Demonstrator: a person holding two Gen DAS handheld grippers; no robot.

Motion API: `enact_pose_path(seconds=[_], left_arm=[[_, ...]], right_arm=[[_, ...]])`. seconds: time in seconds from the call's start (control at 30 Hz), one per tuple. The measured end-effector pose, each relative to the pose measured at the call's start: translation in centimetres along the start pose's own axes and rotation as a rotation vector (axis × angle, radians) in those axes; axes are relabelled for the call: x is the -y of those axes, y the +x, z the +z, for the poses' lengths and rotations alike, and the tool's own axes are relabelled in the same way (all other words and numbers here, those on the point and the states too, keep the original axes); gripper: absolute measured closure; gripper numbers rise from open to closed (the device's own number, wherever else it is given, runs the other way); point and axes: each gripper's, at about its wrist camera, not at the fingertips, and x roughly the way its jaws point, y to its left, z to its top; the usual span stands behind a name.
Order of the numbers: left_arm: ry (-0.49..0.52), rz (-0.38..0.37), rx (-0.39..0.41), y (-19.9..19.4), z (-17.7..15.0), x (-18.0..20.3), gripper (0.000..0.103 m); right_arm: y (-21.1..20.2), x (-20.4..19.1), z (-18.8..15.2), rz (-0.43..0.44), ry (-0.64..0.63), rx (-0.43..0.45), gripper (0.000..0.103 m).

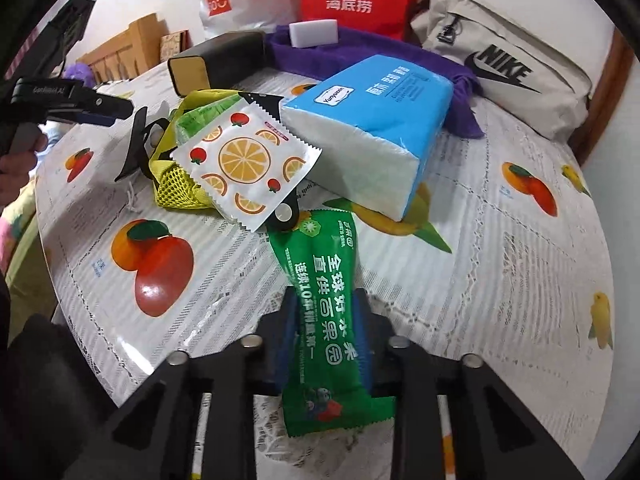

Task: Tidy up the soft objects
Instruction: 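Grasp the black watch strap with the left tool while the right tool lifts the packet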

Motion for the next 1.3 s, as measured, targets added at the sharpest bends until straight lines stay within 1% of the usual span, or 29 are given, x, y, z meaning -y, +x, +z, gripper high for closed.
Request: enact_pose_path(seconds=[0.07, 0.13, 0.23, 0.33, 0.4, 0.43, 0.5, 0.53, 0.6, 0.63, 0.67, 0.7, 0.73, 0.83, 0.9, 0.93, 0.97, 1.03, 1.1, 1.23, 1.3], left_arm=[[0.007, 0.018, 0.005, 0.1, -0.2, -0.1, 0.019], [0.014, 0.017, 0.005, 0.3, -0.2, -0.1, 0.019], [0.003, 0.037, 0.002, 1.1, -0.2, -0.5, 0.02], [0.003, 0.06, 0.018, 1.7, -0.1, -0.6, 0.022], [0.006, 0.104, 0.021, 2.4, 0.2, -0.7, 0.023], [0.008, 0.116, 0.023, 2.7, 0.3, -0.7, 0.027], [0.013, 0.156, 0.043, 3.2, 0.5, -0.7, 0.028], [0.026, 0.18, 0.051, 3.4, 0.6, -0.5, 0.031], [0.06, 0.21, 0.068, 3.7, 0.8, 0.0, 0.049], [0.071, 0.207, 0.079, 3.7, 1.0, 0.1, 0.066], [0.07, 0.171, 0.08, 3.6, 1.1, 0.0, 0.081], [0.06, 0.125, 0.079, 3.4, 1.3, -0.2, 0.085], [0.052, 0.115, 0.079, 3.1, 1.4, -0.4, 0.087], [0.042, 0.13, 0.094, 2.0, 1.3, -0.7, 0.087], [0.033, 0.121, 0.068, 1.9, 1.0, -0.9, 0.087], [0.034, 0.113, 0.047, 1.9, 0.8, -0.9, 0.085], [0.023, 0.107, 0.031, 2.0, 0.5, -1.0, 0.078], [0.009, 0.093, 0.025, 2.1, 0.0, -1.1, 0.075], [-0.006, 0.08, 0.05, 2.0, -0.2, -1.2, 0.075], [-0.033, 0.048, 0.073, 2.4, 0.3, -1.7, 0.075], [-0.034, 0.042, 0.077, 2.7, 0.6, -1.8, 0.081]], right_arm=[[-0.3, -0.3, -0.3, 0.008, 0.031, -0.003, 0.081], [-0.7, -0.4, -0.5, 0.008, 0.058, 0.003, 0.081], [-1.5, -0.4, -1.3, 0.017, 0.112, 0.009, 0.081], [-2.0, -0.2, -2.0, -0.01, 0.132, 0.004, 0.081], [-2.3, 0.1, -2.4, -0.028, 0.15, 0.003, 0.081], [-2.5, 0.3, -2.6, -0.04, 0.159, 0.004, 0.081], [-2.5, 0.6, -2.7, -0.054, 0.174, 0.003, 0.081], [-2.4, 0.6, -2.7, -0.054, 0.178, 0.003, 0.081], [-2.2, 0.4, -2.7, -0.057, 0.173, 0.0, 0.081], [-2.1, 0.2, -2.6, -0.06, 0.164, 0.002, 0.081], [-2.0, 0.2, -2.5, -0.059, 0.159, 0.003, 0.081], [-1.9, 0.2, -2.4, -0.055, 0.158, 0.005, 0.081], [-1.9, 0.2, -2.3, -0.046, 0.158, 0.009, 0.081], [-1.7, 0.2, -2.0, -0.036, 0.156, 0.01, 0.081], [-1.5, 0.2, -1.9, -0.032, 0.154, 0.012, 0.081], [-1.5, 0.2, -1.9, -0.031, 0.154, 0.012, 0.081], [-1.4, 0.2, -1.9, -0.029, 0.154, 0.013, 0.081], [-1.3, 0.2, -1.9, -0.026, 0.157, 0.015, 0.081], [-1.3, 0.1, -1.9, -0.023, 0.155, 0.018, 0.081], [-1.2, 0.1, -1.8, -0.02, 0.155, 0.023, 0.08], [-1.2, 0.1, -1.9, -0.019, 0.157, 0.025, 0.08]])
